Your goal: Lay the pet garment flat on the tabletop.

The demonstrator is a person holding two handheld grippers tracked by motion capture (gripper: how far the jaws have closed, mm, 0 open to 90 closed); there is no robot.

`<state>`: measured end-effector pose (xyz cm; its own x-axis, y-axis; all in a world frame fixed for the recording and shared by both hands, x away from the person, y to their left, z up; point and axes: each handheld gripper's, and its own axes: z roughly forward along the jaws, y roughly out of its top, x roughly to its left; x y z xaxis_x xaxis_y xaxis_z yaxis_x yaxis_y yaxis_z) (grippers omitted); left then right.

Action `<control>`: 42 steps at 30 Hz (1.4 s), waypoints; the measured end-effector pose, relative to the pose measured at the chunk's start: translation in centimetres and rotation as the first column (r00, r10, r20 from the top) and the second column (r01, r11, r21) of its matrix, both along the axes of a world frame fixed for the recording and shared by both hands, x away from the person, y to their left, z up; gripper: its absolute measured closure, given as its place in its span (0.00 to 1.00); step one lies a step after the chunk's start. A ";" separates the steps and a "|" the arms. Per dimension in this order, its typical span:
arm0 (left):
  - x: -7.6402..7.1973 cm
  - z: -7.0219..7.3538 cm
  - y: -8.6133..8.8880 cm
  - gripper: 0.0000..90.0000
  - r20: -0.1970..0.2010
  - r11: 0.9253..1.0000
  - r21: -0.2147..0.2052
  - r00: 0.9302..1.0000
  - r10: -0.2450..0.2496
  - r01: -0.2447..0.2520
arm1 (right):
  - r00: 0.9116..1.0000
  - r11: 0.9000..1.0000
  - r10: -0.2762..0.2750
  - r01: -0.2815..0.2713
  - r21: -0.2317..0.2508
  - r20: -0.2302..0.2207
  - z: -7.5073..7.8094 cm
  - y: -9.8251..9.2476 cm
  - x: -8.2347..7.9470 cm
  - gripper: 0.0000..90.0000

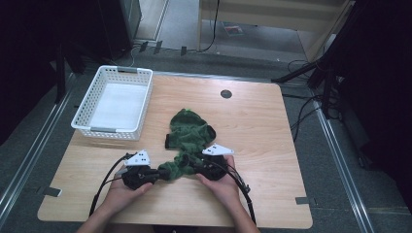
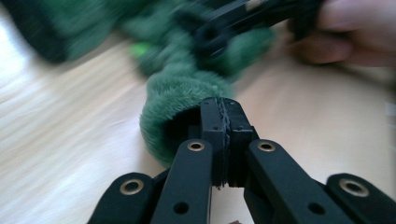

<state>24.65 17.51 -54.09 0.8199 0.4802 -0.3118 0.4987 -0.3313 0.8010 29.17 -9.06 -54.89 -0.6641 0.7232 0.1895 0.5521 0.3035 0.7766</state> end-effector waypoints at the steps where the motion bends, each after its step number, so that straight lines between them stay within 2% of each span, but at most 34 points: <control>1: -0.2 0.4 0.0 0.97 0.008 0.999 -0.028 0.999 -0.041 0.041 | 1.000 1.000 0.004 -0.004 -0.008 0.002 0.1 -0.1 -0.3 0.64; 3: -0.6 1.0 0.2 0.86 0.037 0.994 -0.064 0.996 -0.083 0.086 | 1.000 1.000 0.018 -0.018 -0.019 -0.001 0.2 -0.2 -1.2 0.64; 5: -0.4 1.3 0.5 0.75 0.047 0.993 -0.090 0.996 -0.070 0.074 | 0.999 0.999 0.040 -0.040 -0.026 -0.003 0.1 -0.3 -2.1 0.64; 6: -0.2 1.4 0.7 0.72 0.049 0.993 -0.104 0.998 -0.043 0.048 | 0.999 0.999 0.045 -0.045 -0.025 -0.005 0.1 -0.4 -2.4 0.64; 7: 0.2 1.4 1.0 0.68 0.050 0.994 -0.105 0.999 0.019 -0.014 | 0.999 0.998 0.051 -0.052 -0.027 -0.006 0.1 -0.5 -2.8 0.63; 8: 0.5 1.4 1.1 0.65 0.051 0.994 -0.098 0.997 0.061 -0.056 | 0.997 0.997 0.072 -0.072 -0.036 -0.004 0.2 -0.7 -3.4 0.60; 9: 0.8 1.4 1.3 0.65 0.062 0.988 -0.095 0.990 0.126 -0.120 | 0.997 0.997 0.072 -0.072 -0.036 -0.004 0.2 -0.7 -3.4 0.60; 10: 1.1 1.5 1.4 0.63 0.078 0.978 -0.099 0.979 0.190 -0.182 | 0.996 0.995 0.086 -0.085 -0.047 0.021 0.4 -0.9 -3.8 0.57; 11: 1.6 1.6 1.6 0.62 0.084 0.960 -0.108 0.960 0.268 -0.258 | 0.994 0.995 0.082 -0.078 -0.059 0.067 0.8 -1.0 -4.1 0.54; 12: 1.9 1.7 1.6 0.61 0.076 0.947 -0.116 0.948 0.308 -0.298 | 0.990 0.996 0.078 -0.073 -0.046 0.117 1.6 -1.3 -4.2 0.53; 13: 2.7 1.7 1.5 0.57 0.056 0.918 -0.108 0.920 0.388 -0.381 | 0.984 0.999 0.036 -0.038 0.006 0.176 3.1 -1.9 -3.5 0.50; 14: 2.7 1.7 1.5 0.56 0.056 0.918 -0.108 0.920 0.388 -0.381 | 0.984 0.999 0.036 -0.038 0.006 0.176 3.1 -1.9 -3.5 0.50; 15: 3.0 1.7 1.4 0.56 0.052 0.907 -0.088 0.908 0.416 -0.411 | 0.982 1.000 0.011 -0.017 0.025 0.190 3.7 -2.1 -3.0 0.48; 16: 3.4 1.6 1.2 0.56 0.056 0.900 -0.069 0.899 0.433 -0.430 | 0.979 0.999 -0.026 0.016 0.049 0.203 4.4 -2.3 -2.2 0.46; 17: 4.0 1.5 1.0 0.53 0.058 0.889 -0.046 0.887 0.457 -0.455 | 0.973 0.991 -0.117 0.102 0.084 0.201 5.3 -2.8 -0.1 0.40; 18: 4.3 1.4 0.8 0.53 0.057 0.882 -0.030 0.880 0.471 -0.470 | 0.973 0.991 -0.117 0.102 0.084 0.201 5.3 -2.8 -0.1 0.40; 19: 5.4 1.2 0.4 0.51 0.037 0.868 -0.003 0.867 0.496 -0.496 | 0.970 0.980 -0.186 0.171 0.101 0.159 5.3 -3.1 1.9 0.38; 22: 6.2 1.0 -0.2 0.51 0.024 0.865 0.002 0.864 0.502 -0.502 | 0.969 0.975 -0.212 0.199 0.102 0.131 4.9 -2.9 3.1 0.37; 24: 6.4 0.8 -0.8 0.58 0.041 0.870 0.003 0.870 0.492 -0.492 | 0.969 0.977 -0.212 0.205 0.063 0.124 4.0 -2.2 3.7 0.42; 25: 6.5 0.6 -1.2 0.66 0.043 0.875 0.013 0.874 0.483 -0.484 | 0.971 0.978 -0.204 0.206 -0.003 0.125 3.0 -1.5 3.9 0.53; 26: 6.6 0.5 -1.4 0.66 0.046 0.877 0.024 0.877 0.479 -0.481 | 0.971 0.978 -0.204 0.206 -0.003 0.125 3.0 -1.5 3.9 0.53; 27: 6.7 0.2 -1.6 0.78 0.048 0.877 0.040 0.878 0.477 -0.479 | 0.977 0.979 -0.190 0.196 -0.052 0.092 2.1 -1.2 4.1 0.69; 28: 6.8 0.0 -1.7 0.78 0.041 0.880 0.052 0.881 0.471 -0.473 | 0.977 0.979 -0.190 0.196 -0.052 0.092 2.1 -1.2 4.1 0.69; 29: 6.8 -0.4 -1.8 0.84 0.025 0.887 0.065 0.889 0.457 -0.458 | 0.979 0.980 -0.187 0.191 -0.057 0.079 1.8 -1.3 4.1 0.75; 30: 6.8 -0.6 -1.8 0.90 0.015 0.891 0.066 0.894 0.448 -0.448 | 0.982 0.982 -0.179 0.182 -0.050 0.058 1.5 -1.5 4.1 0.81; 32: 6.6 -0.8 -1.9 0.99 0.014 0.898 0.082 0.901 0.433 -0.433 | 0.985 0.985 -0.168 0.169 -0.034 0.038 1.2 -2.0 3.8 0.87; 34: 6.3 -0.8 -1.9 1.00 0.018 0.906 0.084 0.910 0.414 -0.414 | 0.988 0.987 -0.155 0.156 -0.036 0.022 1.0 -2.5 3.5 0.88; 38: 6.0 -1.0 -1.9 1.00 0.012 0.919 0.073 0.922 0.387 -0.387 | 0.990 0.990 -0.138 0.139 -0.035 0.015 0.9 -3.5 2.6 0.89; 39: 5.8 -1.1 -2.0 1.00 0.027 0.925 0.078 0.928 0.372 -0.373 | 0.991 0.991 -0.133 0.133 -0.031 0.013 1.2 -3.8 2.3 0.87; 41: 5.6 -1.1 -2.2 1.00 0.038 0.924 0.078 0.928 0.372 -0.374 | 0.992 0.992 -0.128 0.129 -0.005 0.012 1.6 -4.2 2.1 0.81; 42: 5.4 -1.0 -2.2 1.00 0.057 0.922 0.081 0.926 0.374 -0.378 | 0.992 0.992 -0.128 0.129 -0.005 0.012 1.6 -4.2 2.1 0.81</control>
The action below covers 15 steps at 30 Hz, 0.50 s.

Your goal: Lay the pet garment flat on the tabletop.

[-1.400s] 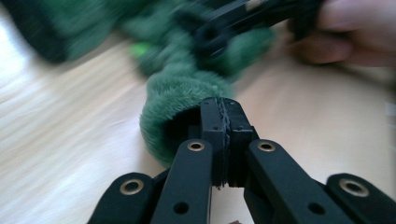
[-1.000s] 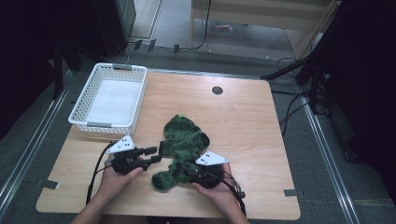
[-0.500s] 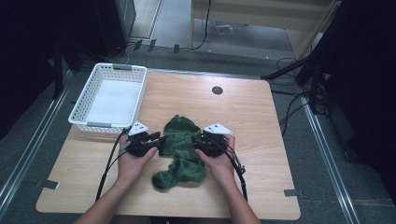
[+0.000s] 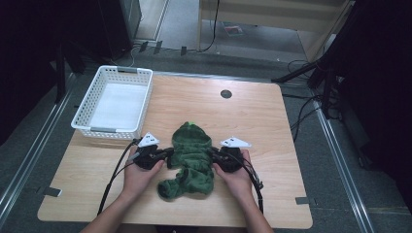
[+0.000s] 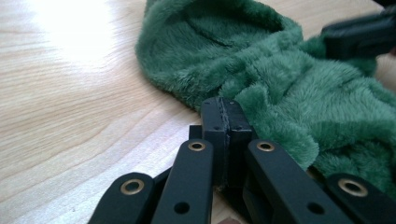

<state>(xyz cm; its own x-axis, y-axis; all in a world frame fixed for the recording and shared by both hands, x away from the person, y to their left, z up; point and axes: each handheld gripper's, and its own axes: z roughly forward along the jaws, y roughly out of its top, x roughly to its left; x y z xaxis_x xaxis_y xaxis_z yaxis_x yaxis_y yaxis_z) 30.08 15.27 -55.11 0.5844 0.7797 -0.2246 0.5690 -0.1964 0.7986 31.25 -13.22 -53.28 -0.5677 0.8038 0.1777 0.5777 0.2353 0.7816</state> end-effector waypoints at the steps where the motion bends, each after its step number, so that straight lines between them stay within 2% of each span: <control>1: -0.2 0.0 0.0 1.00 0.015 1.000 0.001 1.000 0.008 -0.008 | 1.000 1.000 0.001 -0.001 0.016 0.015 0.3 -0.1 -0.1 0.78; 3: -0.3 0.1 0.2 1.00 0.022 1.000 -0.015 1.000 0.017 -0.016 | 0.998 1.000 -0.008 0.006 0.029 0.061 1.2 -0.3 -0.2 0.77; 5: -0.2 0.1 0.4 1.00 0.021 0.999 -0.032 0.999 0.025 -0.024 | 0.996 0.999 -0.029 0.026 0.030 0.086 2.0 0.0 -0.1 0.77; 6: -0.2 0.0 0.4 1.00 0.022 0.999 -0.041 0.999 0.030 -0.029 | 0.993 0.999 -0.038 0.034 0.037 0.112 3.1 0.6 0.3 0.77; 8: -0.1 0.0 0.4 1.00 0.024 0.998 -0.047 0.999 0.033 -0.032 | 0.991 0.998 -0.039 0.034 0.044 0.127 3.5 0.9 0.5 0.78; 10: -0.1 0.0 0.4 1.00 0.032 0.998 -0.044 0.999 0.035 -0.034 | 0.984 0.998 -0.032 0.021 0.063 0.177 5.4 2.8 1.3 0.78; 12: -0.2 0.1 0.3 1.00 0.036 0.999 -0.042 0.999 0.032 -0.031 | 0.982 0.998 -0.024 0.013 0.059 0.186 5.8 3.4 1.6 0.78; 13: -0.2 0.1 0.3 0.99 0.042 0.998 -0.047 0.999 0.031 -0.029 | 0.980 0.999 -0.011 0.002 0.048 0.198 6.1 4.1 2.0 0.77; 14: -0.2 0.1 0.3 0.95 0.044 0.998 -0.056 0.999 0.028 -0.025 | 0.979 1.000 0.003 -0.007 0.018 0.205 6.2 5.1 2.6 0.75; 15: -0.2 0.1 0.3 0.89 0.050 0.998 -0.059 0.999 0.022 -0.019 | 0.981 1.000 0.012 -0.010 -0.012 0.193 6.0 5.9 3.3 0.71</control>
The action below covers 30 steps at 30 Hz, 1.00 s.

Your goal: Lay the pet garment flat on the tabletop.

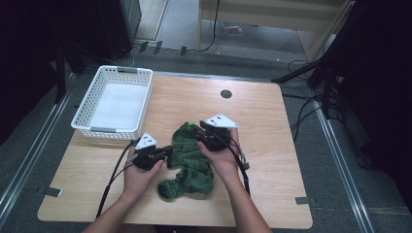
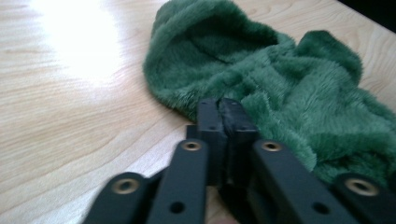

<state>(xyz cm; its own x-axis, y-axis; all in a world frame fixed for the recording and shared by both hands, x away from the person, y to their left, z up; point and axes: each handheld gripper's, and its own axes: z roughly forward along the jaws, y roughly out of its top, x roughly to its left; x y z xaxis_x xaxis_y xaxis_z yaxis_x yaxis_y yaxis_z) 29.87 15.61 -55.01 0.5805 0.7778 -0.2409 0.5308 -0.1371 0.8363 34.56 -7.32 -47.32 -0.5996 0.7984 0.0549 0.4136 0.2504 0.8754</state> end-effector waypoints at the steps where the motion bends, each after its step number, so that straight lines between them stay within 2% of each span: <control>1: 0.0 0.0 0.0 0.84 0.007 1.000 -0.006 1.000 -0.005 0.005 | 1.000 1.000 0.004 -0.005 -0.028 -0.030 -0.4 0.6 0.8 0.64; 2: 0.0 0.0 0.1 0.79 0.019 0.999 -0.024 0.999 -0.029 0.030 | 0.998 0.999 -0.003 0.000 -0.047 -0.061 -0.9 1.1 1.4 0.58; 3: -0.1 0.0 0.0 0.70 0.033 0.998 -0.034 0.998 -0.052 0.053 | 0.995 0.996 -0.025 0.016 -0.088 -0.098 -1.6 1.7 2.3 0.52; 4: -0.2 0.1 -0.1 0.66 0.041 0.998 -0.021 0.997 -0.059 0.060 | 0.992 0.994 -0.037 0.024 -0.111 -0.120 -2.2 2.2 2.9 0.48; 5: -0.3 0.1 -0.2 0.64 0.043 0.998 -0.010 0.997 -0.066 0.067 | 0.989 0.994 -0.023 0.007 -0.112 -0.147 -3.2 2.8 3.6 0.54; 6: -0.3 0.1 -0.3 0.64 0.044 0.998 -0.001 0.997 -0.070 0.070 | 0.989 0.994 -0.023 0.007 -0.112 -0.147 -3.2 2.8 3.6 0.54; 7: -0.3 0.1 -0.5 0.66 0.036 0.997 0.011 0.997 -0.074 0.073 | 0.988 0.994 -0.019 0.002 -0.109 -0.154 -3.5 2.9 3.8 0.62; 8: -0.2 0.1 -0.6 0.71 0.017 0.996 0.038 0.997 -0.077 0.076 | 0.988 0.992 -0.023 0.003 -0.125 -0.152 -3.9 3.0 4.0 0.70; 9: -0.1 0.0 -0.7 0.76 0.009 0.996 0.046 0.997 -0.075 0.074 | 0.988 0.988 -0.035 0.011 -0.157 -0.152 -4.5 3.0 4.3 0.80; 12: -0.1 0.0 -0.7 0.87 -0.019 0.996 0.070 0.998 -0.060 0.061 | 0.983 0.979 -0.078 0.043 -0.200 -0.168 -5.2 2.4 4.8 0.87; 13: 0.0 0.0 -0.7 0.89 -0.020 0.996 0.073 0.998 -0.054 0.055 | 0.976 0.976 -0.098 0.056 -0.211 -0.192 -5.6 1.6 5.1 0.86; 14: 0.0 0.0 -0.7 0.89 -0.027 0.996 0.073 0.998 -0.054 0.056 | 0.976 0.976 -0.098 0.056 -0.211 -0.192 -5.6 1.6 5.1 0.86; 15: 0.1 0.0 -0.7 0.89 -0.029 0.996 0.073 0.998 -0.054 0.056 | 0.973 0.974 -0.102 0.056 -0.218 -0.208 -5.8 1.2 5.3 0.83; 16: 0.1 0.0 -0.7 0.89 -0.028 0.996 0.072 0.998 -0.053 0.054 | 0.968 0.975 -0.094 0.042 -0.216 -0.234 -6.2 0.7 5.5 0.80; 17: 0.1 0.0 -0.7 0.88 -0.027 0.996 0.074 0.998 -0.052 0.054 | 0.964 0.984 -0.072 0.027 -0.178 -0.255 -6.0 0.1 5.4 0.67; 18: 0.1 0.0 -0.7 0.87 -0.026 0.996 0.074 0.998 -0.052 0.053 | 0.965 0.985 -0.064 0.020 -0.171 -0.255 -5.7 0.0 5.4 0.60; 19: 0.1 0.0 -0.7 0.87 -0.024 0.996 0.073 0.998 -0.051 0.052 | 0.965 0.985 -0.064 0.020 -0.171 -0.255 -5.7 0.0 5.4 0.60; 21: 0.1 0.0 -0.7 0.85 -0.018 0.996 0.071 0.999 -0.050 0.051 | 0.970 0.994 -0.021 -0.007 -0.113 -0.244 -4.4 -0.3 5.0 0.54; 23: 0.0 0.0 -0.8 0.84 -0.008 0.996 0.073 0.999 -0.049 0.049 | 0.980 1.000 0.008 -0.012 -0.018 -0.201 -2.6 -0.4 4.4 0.58; 24: 0.0 0.0 -0.8 0.84 -0.004 0.996 0.074 0.999 -0.048 0.048 | 0.990 0.999 0.009 -0.001 0.052 -0.141 -0.7 0.0 4.1 0.69; 25: 0.0 0.0 -0.8 0.84 -0.004 0.996 0.074 0.999 -0.048 0.048 | 0.992 0.998 -0.002 0.009 0.059 -0.124 -0.3 0.2 4.1 0.75; 26: -0.1 0.0 -0.8 0.84 -0.002 0.996 0.076 0.999 -0.050 0.050 | 0.992 0.998 -0.002 0.009 0.059 -0.124 -0.3 0.2 4.1 0.75; 28: -0.1 0.0 -0.8 0.84 0.001 0.996 0.073 0.999 -0.050 0.049 | 0.995 0.999 -0.039 0.042 0.034 -0.094 0.1 1.0 4.4 0.83; 29: -0.1 0.0 -0.8 0.84 -0.001 0.996 0.072 0.999 -0.051 0.051 | 0.989 0.998 -0.057 0.059 0.011 -0.133 -1.0 1.8 5.2 0.87; 30: -0.1 0.0 -0.8 0.84 -0.001 0.996 0.070 0.999 -0.051 0.051 | 0.989 0.998 -0.057 0.059 0.011 -0.133 -1.0 1.8 5.2 0.87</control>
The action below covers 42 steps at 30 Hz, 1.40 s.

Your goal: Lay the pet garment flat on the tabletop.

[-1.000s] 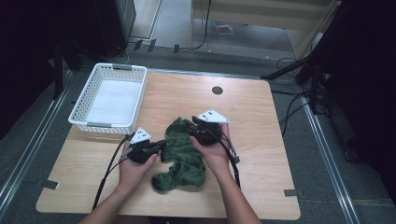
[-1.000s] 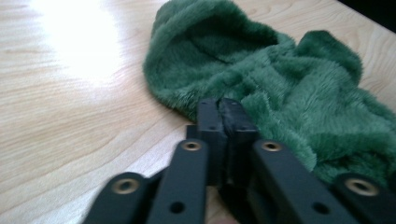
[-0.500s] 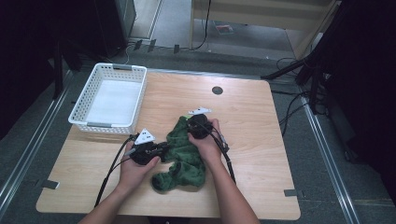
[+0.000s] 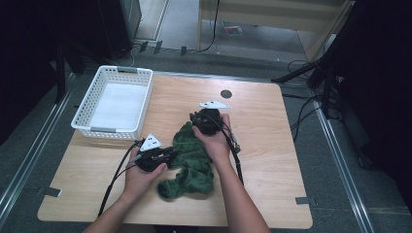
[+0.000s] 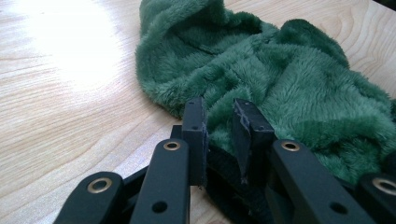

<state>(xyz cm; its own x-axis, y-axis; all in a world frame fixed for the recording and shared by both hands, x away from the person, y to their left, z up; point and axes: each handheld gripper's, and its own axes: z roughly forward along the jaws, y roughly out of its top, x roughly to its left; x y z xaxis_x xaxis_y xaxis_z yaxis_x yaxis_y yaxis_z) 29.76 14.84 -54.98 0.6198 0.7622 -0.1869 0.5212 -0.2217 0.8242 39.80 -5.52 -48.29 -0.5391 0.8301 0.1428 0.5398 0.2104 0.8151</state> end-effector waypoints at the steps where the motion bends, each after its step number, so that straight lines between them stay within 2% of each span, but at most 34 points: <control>1: 0.0 0.0 0.0 0.83 -0.001 1.000 -0.004 1.000 0.001 -0.001 | 1.000 1.000 -0.010 0.010 -0.026 -0.021 -0.6 0.3 0.3 0.88; 2: 0.0 0.0 0.1 0.83 -0.001 1.000 -0.007 1.000 0.002 -0.002 | 0.997 0.998 -0.026 0.022 -0.059 -0.066 -1.7 0.6 0.7 0.88; 4: 0.0 0.0 0.1 0.83 0.001 1.000 -0.011 1.000 0.002 -0.002 | 0.991 0.998 -0.015 0.007 -0.062 -0.135 -3.2 0.9 0.8 0.87; 7: 0.1 0.0 0.2 0.83 -0.001 1.000 -0.012 1.000 0.001 -0.001 | 0.986 0.995 -0.002 -0.016 -0.103 -0.168 -4.8 1.5 0.4 0.77; 8: 0.1 0.0 0.2 0.83 -0.001 1.000 -0.012 1.000 0.001 -0.001 | 0.986 0.992 -0.015 -0.006 -0.124 -0.168 -5.1 1.7 0.2 0.73; 10: 0.0 0.0 0.1 0.83 0.000 1.000 -0.012 1.000 0.001 -0.001 | 0.988 0.991 -0.028 0.007 -0.131 -0.153 -5.4 1.7 0.2 0.73; 13: 0.0 0.0 0.1 0.85 0.001 1.000 -0.009 1.000 0.003 -0.003 | 0.990 0.985 -0.048 0.024 -0.170 -0.135 -5.4 1.8 0.5 0.73; 15: 0.0 0.0 0.1 0.87 -0.001 1.000 -0.009 1.000 0.006 -0.006 | 0.989 0.985 -0.067 0.044 -0.168 -0.133 -5.4 1.7 1.0 0.74; 16: 0.1 0.0 0.1 0.88 -0.004 1.000 -0.008 1.000 0.008 -0.008 | 0.985 0.984 -0.102 0.079 -0.159 -0.140 -5.4 1.5 1.8 0.75; 21: 0.1 0.0 0.4 0.87 -0.012 1.000 -0.021 1.000 0.024 -0.024 | 0.980 0.979 -0.150 0.128 -0.158 -0.133 -5.4 1.1 3.0 0.75; 23: 0.2 0.0 0.4 0.84 -0.011 0.999 -0.032 0.999 0.043 -0.043 | 0.978 0.975 -0.169 0.148 -0.163 -0.125 -5.4 1.1 3.4 0.75; 25: 0.2 0.0 0.6 0.78 -0.015 0.997 -0.048 0.998 0.061 -0.061 | 0.977 0.973 -0.181 0.160 -0.167 -0.116 -5.5 1.1 3.7 0.75; 27: 0.3 -0.1 0.8 0.72 -0.014 0.995 -0.069 0.997 0.073 -0.074 | 0.977 0.975 -0.173 0.153 -0.160 -0.122 -5.4 1.1 3.8 0.70; 28: 0.3 -0.1 0.9 0.68 -0.015 0.993 -0.084 0.997 0.080 -0.081 | 0.976 0.987 -0.146 0.133 -0.094 -0.160 -5.4 0.7 3.8 0.62; 29: 0.3 -0.1 1.0 0.67 -0.013 0.993 -0.087 0.997 0.080 -0.081 | 0.977 0.990 -0.131 0.121 -0.065 -0.166 -5.3 0.3 3.8 0.61; 30: 0.3 -0.1 1.1 0.67 -0.013 0.992 -0.093 0.997 0.080 -0.081 | 0.977 0.990 -0.131 0.121 -0.065 -0.166 -5.3 0.3 3.8 0.61; 32: 0.3 -0.1 1.0 0.64 -0.007 0.992 -0.097 0.997 0.077 -0.077 | 0.982 0.993 -0.118 0.121 0.010 -0.145 -4.8 -0.6 3.3 0.63; 33: 0.3 -0.1 1.0 0.63 -0.002 0.992 -0.099 0.997 0.074 -0.073 | 0.984 0.992 -0.119 0.124 0.027 -0.129 -4.5 -0.9 3.0 0.64; 35: 0.3 0.0 0.9 0.59 0.006 0.993 -0.102 0.998 0.064 -0.063 | 0.986 0.991 -0.124 0.128 0.033 -0.108 -4.0 -1.2 2.6 0.66; 38: 0.3 0.0 0.8 0.55 -0.001 0.994 -0.098 0.999 0.051 -0.051 | 0.991 0.994 -0.106 0.107 0.011 -0.079 -3.4 -1.0 2.1 0.67; 40: 0.3 -0.1 0.8 0.57 -0.005 0.994 -0.098 0.999 0.050 -0.051 | 0.994 0.995 -0.096 0.096 -0.002 -0.054 -2.7 -1.0 1.4 0.65; 42: 0.4 -0.1 0.9 0.58 -0.013 0.994 -0.096 0.999 0.046 -0.047 | 0.994 0.996 -0.093 0.093 0.002 -0.050 -2.6 -1.1 1.1 0.65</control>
